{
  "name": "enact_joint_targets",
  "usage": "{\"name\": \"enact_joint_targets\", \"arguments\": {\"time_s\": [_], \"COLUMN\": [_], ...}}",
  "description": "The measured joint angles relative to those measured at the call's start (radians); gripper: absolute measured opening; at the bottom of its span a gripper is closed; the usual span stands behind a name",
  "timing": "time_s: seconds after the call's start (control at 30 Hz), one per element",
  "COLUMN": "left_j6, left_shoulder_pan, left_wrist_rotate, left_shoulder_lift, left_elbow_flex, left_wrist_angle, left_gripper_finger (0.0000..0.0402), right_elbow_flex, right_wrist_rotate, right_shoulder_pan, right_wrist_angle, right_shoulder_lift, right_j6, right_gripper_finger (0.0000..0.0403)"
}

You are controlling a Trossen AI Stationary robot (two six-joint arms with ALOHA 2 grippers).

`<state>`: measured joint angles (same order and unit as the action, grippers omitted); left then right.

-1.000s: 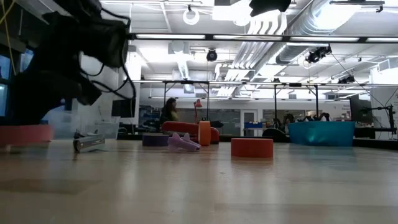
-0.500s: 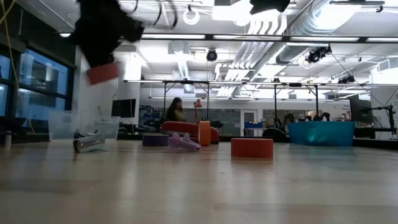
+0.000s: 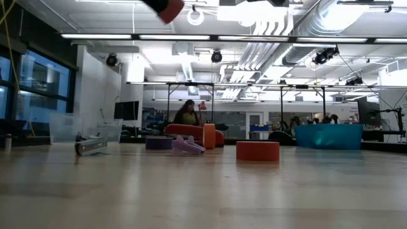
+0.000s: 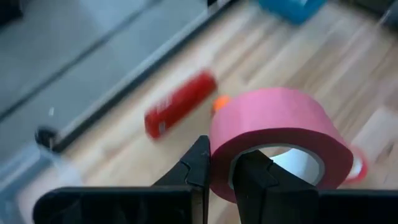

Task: Pick and place Stapler, Stapler remover, tape
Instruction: Put the pink tape into the black bin

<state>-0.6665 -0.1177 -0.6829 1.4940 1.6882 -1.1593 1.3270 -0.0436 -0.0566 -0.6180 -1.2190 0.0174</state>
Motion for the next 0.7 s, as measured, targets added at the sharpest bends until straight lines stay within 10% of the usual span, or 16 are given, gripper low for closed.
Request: {"name": "enact_joint_targets", "arguments": {"time_s": [0.7], "left_j6": [0.467], "left_shoulder_pan": [0.0], "left_wrist_rotate": [-0.052], "left_shoulder_lift": [0.0], "left_elbow_flex": [0.04], "left_wrist_angle": [0.479], "left_gripper_finger": [0.0036], "right_elbow_flex": [0.0], "right_wrist_rotate": [0.125], "right_shoulder_pan": [0.0], "right_wrist_angle": [0.28], "right_shoulder_lift": [-0.065], "right_j6": [0.108], "right_gripper_finger": [0.0199]}}
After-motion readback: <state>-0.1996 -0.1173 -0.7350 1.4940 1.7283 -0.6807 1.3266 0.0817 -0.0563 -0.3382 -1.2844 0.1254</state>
